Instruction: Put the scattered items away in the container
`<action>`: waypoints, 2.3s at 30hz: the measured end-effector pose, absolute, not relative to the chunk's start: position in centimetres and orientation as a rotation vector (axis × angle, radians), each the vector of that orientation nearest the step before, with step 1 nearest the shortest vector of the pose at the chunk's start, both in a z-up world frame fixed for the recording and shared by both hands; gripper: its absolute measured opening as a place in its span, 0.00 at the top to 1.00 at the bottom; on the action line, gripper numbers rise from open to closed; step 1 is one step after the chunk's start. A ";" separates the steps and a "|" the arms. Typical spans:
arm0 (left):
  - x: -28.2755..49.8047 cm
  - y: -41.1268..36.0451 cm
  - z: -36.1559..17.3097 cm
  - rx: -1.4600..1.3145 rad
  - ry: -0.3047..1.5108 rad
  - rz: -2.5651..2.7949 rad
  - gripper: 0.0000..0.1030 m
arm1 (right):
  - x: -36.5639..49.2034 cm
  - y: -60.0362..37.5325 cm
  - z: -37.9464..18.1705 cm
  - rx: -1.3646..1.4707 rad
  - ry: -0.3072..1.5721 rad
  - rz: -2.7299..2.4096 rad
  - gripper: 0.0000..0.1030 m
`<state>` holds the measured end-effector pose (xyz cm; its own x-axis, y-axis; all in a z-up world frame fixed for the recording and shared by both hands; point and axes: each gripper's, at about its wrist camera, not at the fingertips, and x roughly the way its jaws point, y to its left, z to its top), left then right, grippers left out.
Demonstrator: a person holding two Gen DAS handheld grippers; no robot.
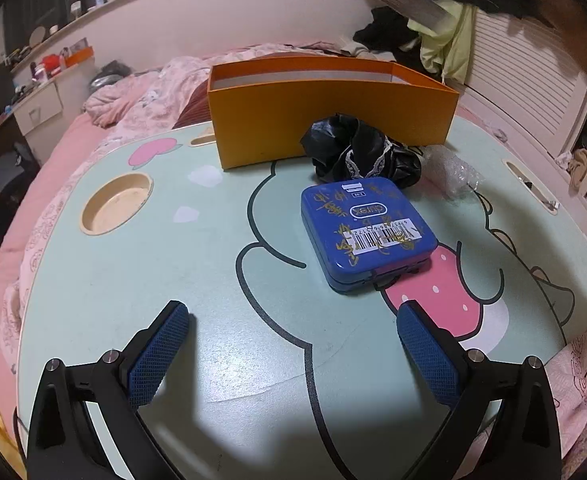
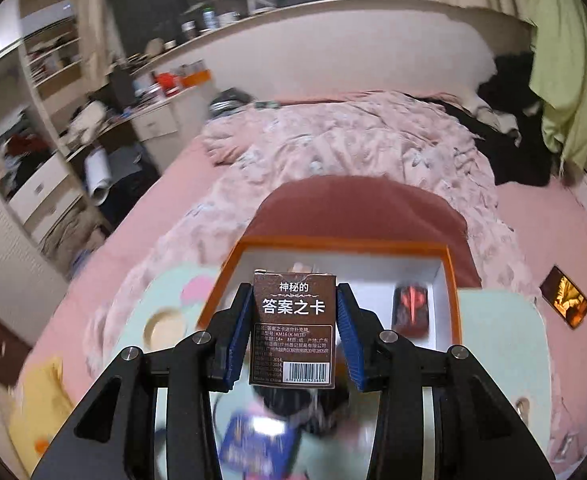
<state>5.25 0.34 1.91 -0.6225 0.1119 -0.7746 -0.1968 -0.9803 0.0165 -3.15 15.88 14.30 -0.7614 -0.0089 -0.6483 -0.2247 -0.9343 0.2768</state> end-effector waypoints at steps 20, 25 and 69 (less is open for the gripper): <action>5.4 0.3 1.8 -1.266 0.150 2.679 0.00 | 4.1 15.7 7.4 -1.028 0.634 2.765 0.34; 5.4 0.3 1.8 -1.265 0.150 2.679 0.00 | 7.2 13.8 4.4 -1.074 0.456 2.711 0.34; 5.7 0.4 1.6 -1.260 0.151 2.686 0.00 | 8.3 11.8 0.5 -1.137 0.360 2.761 0.01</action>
<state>5.75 0.44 1.58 -0.6282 0.1112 -0.7701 -0.1971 -0.9802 0.0192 8.28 11.80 0.46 -0.7064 0.0325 -0.7070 -0.2127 -0.9625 0.1683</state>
